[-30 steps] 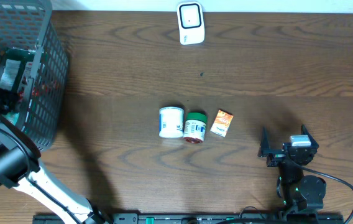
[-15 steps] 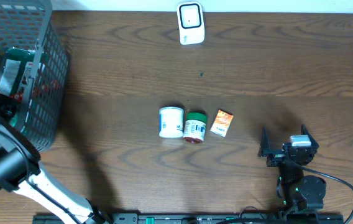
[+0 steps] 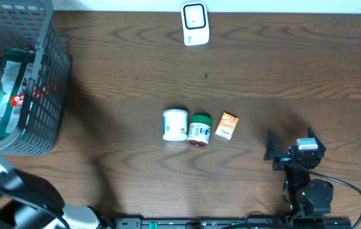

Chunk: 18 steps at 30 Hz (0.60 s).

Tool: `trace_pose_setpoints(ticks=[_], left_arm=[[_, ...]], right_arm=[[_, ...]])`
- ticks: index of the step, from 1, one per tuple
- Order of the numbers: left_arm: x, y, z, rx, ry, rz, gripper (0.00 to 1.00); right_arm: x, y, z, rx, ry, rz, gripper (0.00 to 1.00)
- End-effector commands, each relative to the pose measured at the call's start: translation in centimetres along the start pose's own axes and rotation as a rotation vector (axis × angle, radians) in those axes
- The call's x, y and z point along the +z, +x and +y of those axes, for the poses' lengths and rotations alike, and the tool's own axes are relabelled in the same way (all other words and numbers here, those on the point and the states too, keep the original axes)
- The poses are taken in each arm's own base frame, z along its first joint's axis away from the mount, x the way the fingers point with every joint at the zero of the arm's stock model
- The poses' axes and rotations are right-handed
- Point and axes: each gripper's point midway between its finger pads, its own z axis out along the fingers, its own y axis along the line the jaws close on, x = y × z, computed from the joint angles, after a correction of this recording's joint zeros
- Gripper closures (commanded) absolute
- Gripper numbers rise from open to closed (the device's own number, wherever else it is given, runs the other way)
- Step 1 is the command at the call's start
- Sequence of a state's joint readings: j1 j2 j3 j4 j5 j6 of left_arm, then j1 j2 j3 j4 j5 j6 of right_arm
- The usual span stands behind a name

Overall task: Scan the item barcode
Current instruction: 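Reach the left gripper into the basket and grasp the mint-green wipes pack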

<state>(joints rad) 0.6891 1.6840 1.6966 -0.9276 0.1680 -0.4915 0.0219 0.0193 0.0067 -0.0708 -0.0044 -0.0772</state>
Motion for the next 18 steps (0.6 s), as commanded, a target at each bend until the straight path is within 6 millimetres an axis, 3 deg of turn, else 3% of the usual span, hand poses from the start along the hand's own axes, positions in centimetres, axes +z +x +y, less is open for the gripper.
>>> trace_pose_setpoints(ticks=[1, 4, 6, 9, 10, 12, 13, 18], left_arm=[[0.0, -0.5, 2.0, 0.024, -0.109, -0.046, 0.87], [3.4, 1.3, 2.7, 0.022, -0.118, 0.029, 0.87], [7.2, 3.4, 3.4, 0.034, -0.147, 0.105, 0.87], [9.9, 4.5, 3.3, 0.048, -0.154, 0.151, 0.87], [10.4, 4.6, 3.2, 0.056, -0.149, 0.158, 0.78], [10.8, 4.6, 2.9, 0.077, -0.137, 0.153, 0.41], [10.7, 4.3, 2.7, 0.078, -0.131, 0.144, 0.33], [9.9, 3.5, 2.0, 0.106, -0.107, 0.108, 0.27]], right_arm=[[0.0, 0.2, -0.4, -0.005, 0.016, 0.005, 0.01], [0.0, 0.2, -0.4, -0.005, 0.016, 0.005, 0.01], [0.0, 0.2, -0.4, -0.005, 0.016, 0.005, 0.01], [0.0, 0.2, -0.4, -0.005, 0.016, 0.005, 0.01], [0.0, 0.2, -0.4, -0.005, 0.016, 0.005, 0.01], [0.0, 0.2, -0.4, -0.005, 0.016, 0.005, 0.01], [0.0, 0.2, -0.4, -0.005, 0.016, 0.005, 0.01], [0.0, 0.2, -0.4, -0.005, 0.016, 0.005, 0.01]])
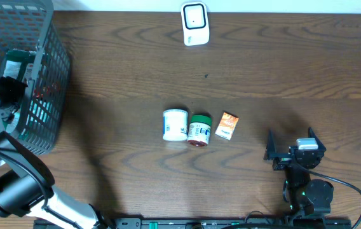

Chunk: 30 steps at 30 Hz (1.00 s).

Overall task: Scan the item barcode
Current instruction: 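Reach the left gripper into the basket and grasp the mint-green wipes pack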

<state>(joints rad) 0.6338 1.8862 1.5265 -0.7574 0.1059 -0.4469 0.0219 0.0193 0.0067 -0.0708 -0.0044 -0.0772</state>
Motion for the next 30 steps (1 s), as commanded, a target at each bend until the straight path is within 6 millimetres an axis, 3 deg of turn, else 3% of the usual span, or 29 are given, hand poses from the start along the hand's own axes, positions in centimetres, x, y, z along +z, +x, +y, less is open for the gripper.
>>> trace_pose_setpoints(ticks=[1, 5, 10, 20, 21, 22, 23, 24, 27, 30], left_arm=[[-2.0, -1.2, -0.6, 0.028, 0.025, -0.053, 0.26], [-1.3, -0.9, -0.3, 0.025, 0.012, -0.035, 0.27], [0.6, 0.2, 2.0, 0.002, -0.084, -0.019, 0.27], [6.7, 2.3, 3.8, -0.002, -0.136, 0.044, 0.3], [7.7, 2.6, 4.1, -0.001, -0.143, 0.059, 0.35], [8.3, 3.0, 4.2, -0.001, -0.146, 0.075, 0.5], [8.7, 3.2, 4.1, -0.002, -0.14, 0.088, 0.81], [8.7, 3.3, 3.9, -0.003, -0.127, 0.092, 0.92], [7.4, 2.3, 2.6, 0.001, -0.076, 0.07, 0.92], [2.0, -0.6, 0.9, 0.005, -0.02, -0.061, 0.92]], right_arm=[[0.0, 0.2, -0.4, -0.005, 0.016, 0.005, 0.01], [0.0, 0.2, -0.4, -0.005, 0.016, 0.005, 0.01], [0.0, 0.2, -0.4, -0.005, 0.016, 0.005, 0.01], [0.0, 0.2, -0.4, -0.005, 0.016, 0.005, 0.01], [0.0, 0.2, -0.4, -0.005, 0.016, 0.005, 0.01], [0.0, 0.2, -0.4, -0.005, 0.016, 0.005, 0.01], [0.0, 0.2, -0.4, -0.005, 0.016, 0.005, 0.01], [0.0, 0.2, -0.4, -0.005, 0.016, 0.005, 0.01], [0.0, 0.2, -0.4, -0.005, 0.016, 0.005, 0.01], [0.0, 0.2, -0.4, -0.005, 0.016, 0.005, 0.01]])
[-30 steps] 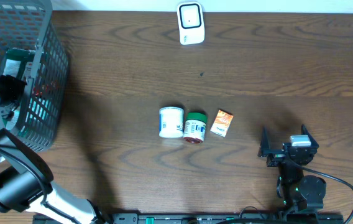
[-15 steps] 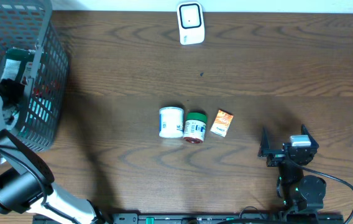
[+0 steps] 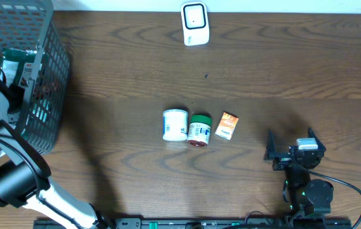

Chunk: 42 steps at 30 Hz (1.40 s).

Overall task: Scan the item barcode
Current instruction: 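Reach the left gripper into the basket and grasp the mint-green wipes pack, then carry the wipes pack out and lay it left of the white tub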

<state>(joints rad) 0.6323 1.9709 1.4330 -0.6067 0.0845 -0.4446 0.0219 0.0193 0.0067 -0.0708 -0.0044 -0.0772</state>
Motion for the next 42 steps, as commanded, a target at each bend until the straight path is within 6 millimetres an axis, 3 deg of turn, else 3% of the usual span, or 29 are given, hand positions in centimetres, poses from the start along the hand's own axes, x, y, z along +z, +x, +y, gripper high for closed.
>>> trace_pose_setpoints(ticks=[1, 4, 6, 7, 8, 11, 13, 15, 17, 19, 21, 24, 25, 29, 36, 42], left_arm=[[-5.1, -2.5, -0.3, 0.0, 0.015, -0.129, 0.93], [-13.7, -5.3, 0.4, -0.02, -0.008, -0.373, 0.93], [-18.8, -5.8, 1.1, -0.035, -0.029, -0.5, 0.93], [-24.7, -5.0, 1.6, -0.042, -0.044, -0.635, 0.93], [-25.9, -4.7, 1.6, -0.037, -0.043, -0.661, 0.93], [-32.9, -2.2, 1.1, 0.023, -0.066, -0.838, 0.93], [-36.2, -0.3, 0.1, 0.093, -0.063, -0.926, 0.93], [-38.6, 2.4, -2.1, 0.22, -0.02, -0.978, 0.93], [-39.3, 4.7, -4.4, 0.329, 0.04, -0.98, 0.93], [-39.1, 7.4, -7.0, 0.464, 0.096, -0.951, 0.93], [-37.1, 12.2, -10.4, 0.65, 0.156, -0.86, 0.93], [-34.5, 15.4, -11.9, 0.713, 0.171, -0.753, 0.93], [-32.5, 17.6, -13.1, 0.788, 0.197, -0.654, 0.93], [-27.1, 22.5, -14.5, 0.943, 0.196, -0.384, 0.93], [-14.8, 24.7, -12.2, 1.068, -0.282, -0.173, 0.93], [-8.2, 23.8, -10.0, 1.144, -0.64, -0.203, 0.93]], right_arm=[[0.0, 0.2, -0.4, -0.005, 0.016, 0.005, 0.01], [0.0, 0.2, -0.4, -0.005, 0.016, 0.005, 0.01], [0.0, 0.2, -0.4, -0.005, 0.016, 0.005, 0.01], [0.0, 0.2, -0.4, -0.005, 0.016, 0.005, 0.01], [0.0, 0.2, -0.4, -0.005, 0.016, 0.005, 0.01], [0.0, 0.2, -0.4, -0.005, 0.016, 0.005, 0.01], [0.0, 0.2, -0.4, -0.005, 0.016, 0.005, 0.01], [0.0, 0.2, -0.4, -0.005, 0.016, 0.005, 0.01], [0.0, 0.2, -0.4, -0.005, 0.016, 0.005, 0.01], [0.0, 0.2, -0.4, -0.005, 0.016, 0.005, 0.01], [0.0, 0.2, -0.4, -0.005, 0.016, 0.005, 0.01], [0.0, 0.2, -0.4, -0.005, 0.016, 0.005, 0.01], [0.0, 0.2, -0.4, -0.005, 0.016, 0.005, 0.01], [0.0, 0.2, -0.4, -0.005, 0.016, 0.005, 0.01], [0.0, 0.2, -0.4, -0.005, 0.016, 0.005, 0.01], [0.0, 0.2, -0.4, -0.005, 0.016, 0.005, 0.01]])
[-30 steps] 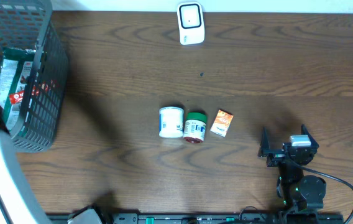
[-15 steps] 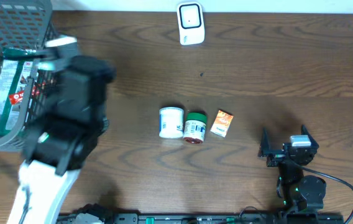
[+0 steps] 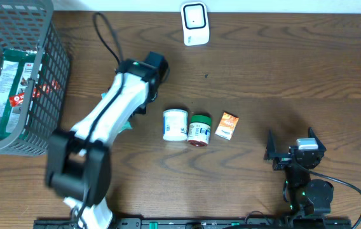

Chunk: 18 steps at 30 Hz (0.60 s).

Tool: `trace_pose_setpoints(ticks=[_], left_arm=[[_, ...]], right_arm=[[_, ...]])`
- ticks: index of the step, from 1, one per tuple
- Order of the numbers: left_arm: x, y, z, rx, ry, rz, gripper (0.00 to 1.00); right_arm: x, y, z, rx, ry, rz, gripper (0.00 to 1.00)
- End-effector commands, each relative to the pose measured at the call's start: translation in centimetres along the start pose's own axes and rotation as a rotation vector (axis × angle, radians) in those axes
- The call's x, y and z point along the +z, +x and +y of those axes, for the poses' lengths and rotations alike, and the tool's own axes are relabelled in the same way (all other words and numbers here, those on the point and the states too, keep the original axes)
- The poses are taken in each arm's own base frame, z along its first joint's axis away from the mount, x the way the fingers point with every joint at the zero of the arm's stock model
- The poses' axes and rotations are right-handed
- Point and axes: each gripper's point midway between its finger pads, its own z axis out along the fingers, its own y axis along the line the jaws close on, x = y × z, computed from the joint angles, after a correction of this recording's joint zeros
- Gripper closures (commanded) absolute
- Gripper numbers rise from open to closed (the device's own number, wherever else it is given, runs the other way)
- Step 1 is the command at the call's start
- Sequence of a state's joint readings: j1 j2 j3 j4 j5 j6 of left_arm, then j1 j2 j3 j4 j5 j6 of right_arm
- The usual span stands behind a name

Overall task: Scan the item barcode
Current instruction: 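Carry the wipes pack out and lay it left of the white tub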

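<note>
The white scanner (image 3: pixel 194 24) stands at the table's far edge. A white jar (image 3: pixel 175 124), a green-lidded jar (image 3: pixel 199 130) and a small orange box (image 3: pixel 227 126) lie in a row at mid-table. My left arm (image 3: pixel 120 105) reaches across the table, its wrist end near the white jar's left. Its gripper is hidden under the arm. A teal-green sliver (image 3: pixel 126 127) peeks out beneath the arm; what it is cannot be told. My right gripper (image 3: pixel 292 143) rests at the near right, fingers apart and holding nothing.
A grey wire basket (image 3: pixel 50 76) stands at the far left, with a green-and-white packet (image 3: pixel 6 89) lying inside. The left arm's black cable (image 3: pixel 107 38) loops over the table between basket and scanner.
My left arm was at the basket on the left edge. It now stretches over the table just left of the white jar. The packet lies flat in the basket. The right arm is unchanged.
My left arm was beside the basket at the left edge, then over its near side, with the packet shifted toward the basket's far end. Now the arm is at mid-table. The row of three items, the scanner and the right arm never moved.
</note>
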<state>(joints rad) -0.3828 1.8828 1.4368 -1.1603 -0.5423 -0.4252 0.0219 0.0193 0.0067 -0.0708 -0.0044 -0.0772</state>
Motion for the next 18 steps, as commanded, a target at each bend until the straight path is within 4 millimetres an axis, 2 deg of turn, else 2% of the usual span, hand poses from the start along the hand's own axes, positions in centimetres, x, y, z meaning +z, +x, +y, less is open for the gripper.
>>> trace_pose_setpoints(ticks=[1, 4, 8, 11, 13, 15, 18], left_arm=[[3.1, 0.0, 0.9, 0.037, -0.22, 0.019, 0.93], [5.0, -0.1, 0.6, 0.06, -0.317, 0.025, 0.93], [6.6, 0.3, -0.6, 0.076, -0.325, 0.051, 0.93], [6.6, 0.2, -0.6, 0.076, -0.325, 0.051, 0.92], [6.4, 0.0, -0.5, 0.077, -0.322, 0.047, 0.87], [6.1, -0.2, -0.4, 0.078, -0.323, 0.042, 0.86], [5.4, -0.8, -0.3, 0.058, -0.309, 0.02, 0.72]], right_arm=[[0.0, 0.2, -0.4, -0.005, 0.016, 0.005, 0.01], [0.0, 0.2, -0.4, -0.005, 0.016, 0.005, 0.01], [0.0, 0.2, -0.4, -0.005, 0.016, 0.005, 0.01], [0.0, 0.2, -0.4, -0.005, 0.016, 0.005, 0.01], [0.0, 0.2, -0.4, -0.005, 0.016, 0.005, 0.01], [0.0, 0.2, -0.4, -0.005, 0.016, 0.005, 0.01], [0.0, 0.2, -0.4, -0.005, 0.016, 0.005, 0.01]])
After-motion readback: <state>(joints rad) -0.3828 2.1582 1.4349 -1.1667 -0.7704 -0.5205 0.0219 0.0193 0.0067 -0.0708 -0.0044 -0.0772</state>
